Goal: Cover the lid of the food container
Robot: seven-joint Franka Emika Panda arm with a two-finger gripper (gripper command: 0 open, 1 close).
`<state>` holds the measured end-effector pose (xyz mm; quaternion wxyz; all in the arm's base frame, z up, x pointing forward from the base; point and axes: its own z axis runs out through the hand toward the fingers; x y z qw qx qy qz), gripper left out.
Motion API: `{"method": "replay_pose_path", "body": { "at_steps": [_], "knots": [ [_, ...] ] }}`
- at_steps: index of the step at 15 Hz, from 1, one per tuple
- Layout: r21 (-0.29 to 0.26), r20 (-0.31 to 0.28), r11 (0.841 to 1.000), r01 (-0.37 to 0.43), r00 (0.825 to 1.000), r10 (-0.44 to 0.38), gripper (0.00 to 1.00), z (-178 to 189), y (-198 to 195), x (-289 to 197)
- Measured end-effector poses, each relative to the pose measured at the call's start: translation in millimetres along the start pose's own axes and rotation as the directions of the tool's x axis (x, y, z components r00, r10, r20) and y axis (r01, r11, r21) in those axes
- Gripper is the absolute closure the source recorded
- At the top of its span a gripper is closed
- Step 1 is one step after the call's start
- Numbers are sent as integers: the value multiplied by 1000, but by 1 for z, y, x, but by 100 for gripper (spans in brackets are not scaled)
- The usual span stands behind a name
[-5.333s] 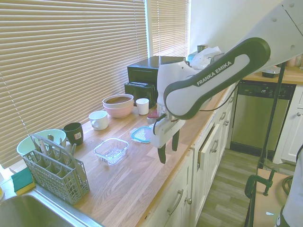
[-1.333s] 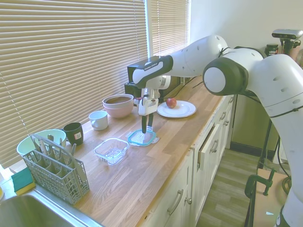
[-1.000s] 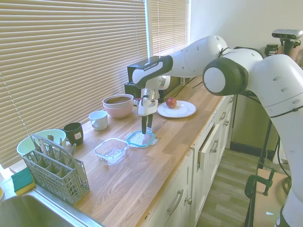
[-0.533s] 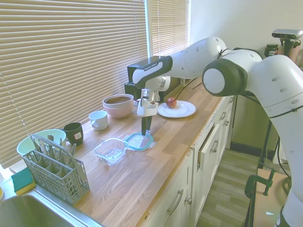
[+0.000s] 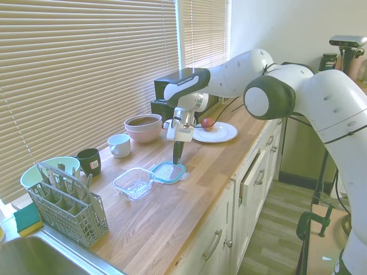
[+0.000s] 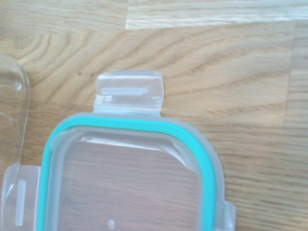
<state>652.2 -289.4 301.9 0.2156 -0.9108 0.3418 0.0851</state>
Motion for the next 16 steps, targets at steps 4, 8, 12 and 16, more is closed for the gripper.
{"method": "replay_pose_path", "body": {
  "at_steps": [4,8,12,16],
  "knots": [
    [-2,-1,1000,-4,1000,4,100,-2,-2,-1],
    [-2,-32,1000,-2,999,2,100,-18,-3,-6],
    [1,-110,1000,15,994,-15,100,-76,-18,-53],
    [-40,-158,999,9,987,-16,100,-87,-59,-101]
  ]
}}
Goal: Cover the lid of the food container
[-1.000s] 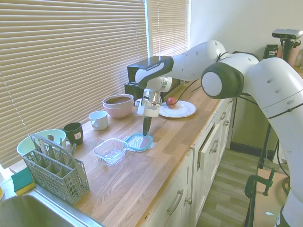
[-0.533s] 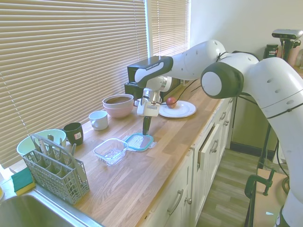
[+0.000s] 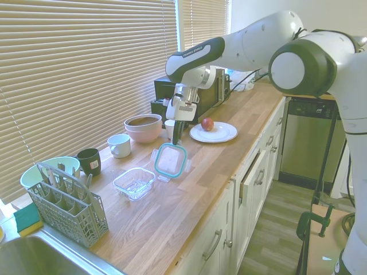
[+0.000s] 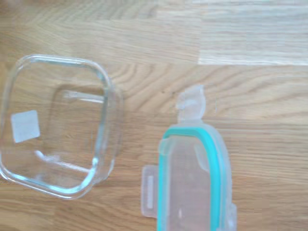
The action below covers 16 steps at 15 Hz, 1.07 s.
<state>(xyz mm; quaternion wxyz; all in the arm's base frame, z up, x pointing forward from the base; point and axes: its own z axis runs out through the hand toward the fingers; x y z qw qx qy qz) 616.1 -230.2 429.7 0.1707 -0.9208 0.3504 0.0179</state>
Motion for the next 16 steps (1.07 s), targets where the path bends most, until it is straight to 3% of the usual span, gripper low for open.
{"method": "replay_pose_path", "body": {
  "at_steps": [7,16],
  "knots": [
    [-42,-61,999,-24,998,22,100,-26,-47,-34],
    [-92,-95,995,-47,995,38,100,-24,-107,-41]
  ]
}}
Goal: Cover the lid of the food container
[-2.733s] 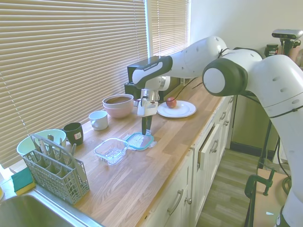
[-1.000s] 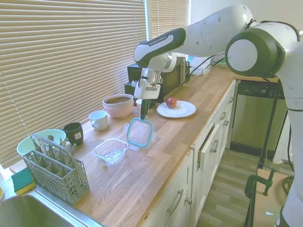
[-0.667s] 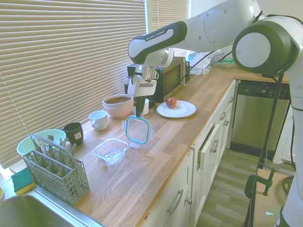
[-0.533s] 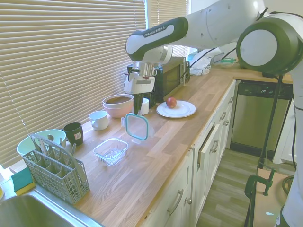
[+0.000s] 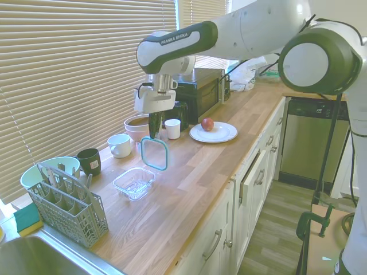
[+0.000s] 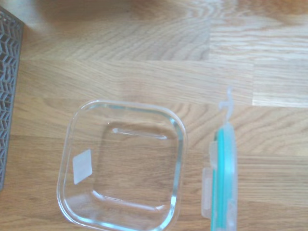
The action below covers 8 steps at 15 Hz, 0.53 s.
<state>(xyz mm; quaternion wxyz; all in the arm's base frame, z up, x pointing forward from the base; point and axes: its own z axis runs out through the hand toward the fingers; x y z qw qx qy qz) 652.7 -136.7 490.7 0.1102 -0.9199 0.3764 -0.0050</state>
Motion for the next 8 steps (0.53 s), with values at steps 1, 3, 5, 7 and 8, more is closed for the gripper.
{"method": "replay_pose_path", "body": {
  "at_steps": [1,3,5,7,8],
  "knots": [
    [-5,-1,1000,-1,1000,1,100,0,-5,1],
    [-15,-2,1000,0,1000,0,100,0,-12,4],
    [-21,-7,1000,1,1000,-1,100,0,-16,6],
    [-31,-10,999,7,1000,-7,100,1,-23,5],
    [-36,-11,999,9,1000,-10,100,2,-26,4]
  ]
}}
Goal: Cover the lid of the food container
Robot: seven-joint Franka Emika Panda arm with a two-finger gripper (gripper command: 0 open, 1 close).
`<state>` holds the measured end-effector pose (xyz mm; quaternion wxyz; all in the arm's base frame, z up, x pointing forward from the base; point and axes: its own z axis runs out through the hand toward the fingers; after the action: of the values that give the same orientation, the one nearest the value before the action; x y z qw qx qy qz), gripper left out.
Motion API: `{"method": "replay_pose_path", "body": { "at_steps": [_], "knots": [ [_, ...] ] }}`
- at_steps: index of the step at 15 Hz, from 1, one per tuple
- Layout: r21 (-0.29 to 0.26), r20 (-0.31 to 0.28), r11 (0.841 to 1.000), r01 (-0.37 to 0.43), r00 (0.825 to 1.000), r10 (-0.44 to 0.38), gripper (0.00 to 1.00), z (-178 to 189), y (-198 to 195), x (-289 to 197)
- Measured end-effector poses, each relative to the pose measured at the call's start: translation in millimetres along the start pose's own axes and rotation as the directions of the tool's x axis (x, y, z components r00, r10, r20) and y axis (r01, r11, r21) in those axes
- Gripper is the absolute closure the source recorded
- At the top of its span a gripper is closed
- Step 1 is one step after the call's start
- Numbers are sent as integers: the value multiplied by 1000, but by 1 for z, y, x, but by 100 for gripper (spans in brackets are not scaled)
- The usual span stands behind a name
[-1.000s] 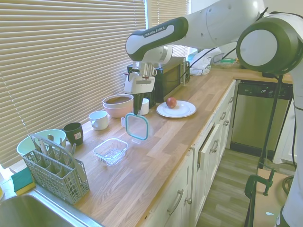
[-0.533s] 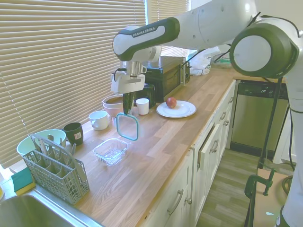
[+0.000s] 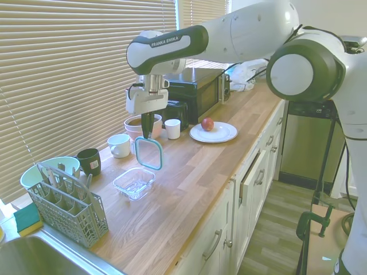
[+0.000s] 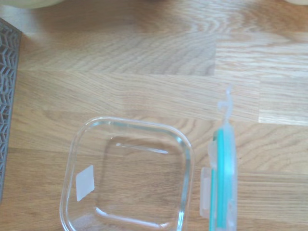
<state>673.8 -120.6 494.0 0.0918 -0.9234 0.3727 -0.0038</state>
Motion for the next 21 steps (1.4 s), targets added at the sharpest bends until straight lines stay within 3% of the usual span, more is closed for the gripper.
{"method": "replay_pose_path", "body": {
  "at_steps": [8,21],
  "knots": [
    [-52,-28,998,40,999,-41,100,7,-58,-39],
    [-118,-16,991,65,998,-67,100,62,-120,-86]
  ]
}}
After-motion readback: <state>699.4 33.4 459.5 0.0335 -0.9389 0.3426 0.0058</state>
